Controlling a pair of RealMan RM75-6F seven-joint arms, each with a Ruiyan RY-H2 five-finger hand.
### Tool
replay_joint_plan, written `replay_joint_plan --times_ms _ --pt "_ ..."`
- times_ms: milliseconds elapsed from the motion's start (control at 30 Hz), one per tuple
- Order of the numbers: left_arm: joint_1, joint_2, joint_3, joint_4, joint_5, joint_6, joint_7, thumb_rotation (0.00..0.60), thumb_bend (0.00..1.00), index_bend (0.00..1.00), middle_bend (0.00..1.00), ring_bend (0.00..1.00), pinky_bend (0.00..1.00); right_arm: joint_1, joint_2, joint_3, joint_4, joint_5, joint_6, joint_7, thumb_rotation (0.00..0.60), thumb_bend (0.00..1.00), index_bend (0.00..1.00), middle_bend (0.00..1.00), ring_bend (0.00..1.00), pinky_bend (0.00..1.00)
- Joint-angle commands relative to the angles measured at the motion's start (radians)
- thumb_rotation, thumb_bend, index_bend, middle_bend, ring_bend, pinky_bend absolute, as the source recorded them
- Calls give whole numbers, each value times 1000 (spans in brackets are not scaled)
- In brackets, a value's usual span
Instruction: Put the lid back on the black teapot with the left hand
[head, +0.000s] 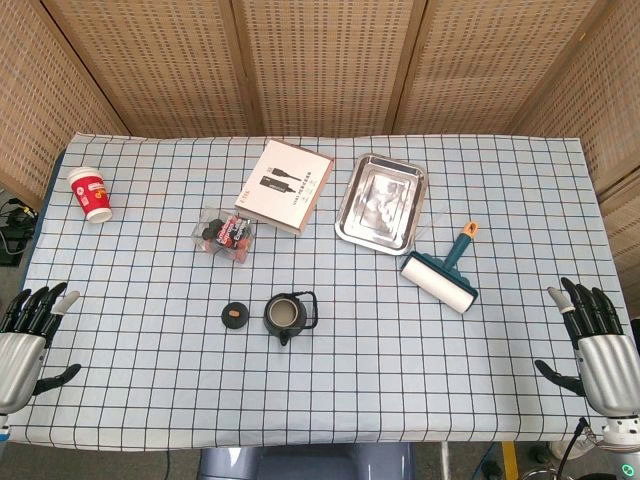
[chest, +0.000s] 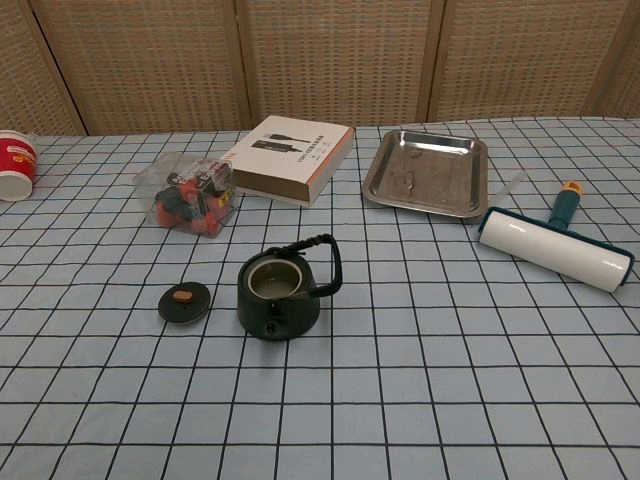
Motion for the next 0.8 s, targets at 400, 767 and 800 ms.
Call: replay_joint_plan --times_ms 400,767,800 --pt "-66 -43 -20 24 5 -89 11 600 0 0 6 3 92 -2 12 -3 -13 -2 -1 19 600 0 0 0 0 0" --pt "-373 -150 -149 -12 -173 -529 150 600 0 184 191 174 311 14 4 10 9 56 -51 35 600 0 0 0 0 0" --pt "-405 -165 -165 -12 -229 -578 182 600 0 187 193 176 315 17 2 12 14 64 -58 35 600 0 0 0 0 0"
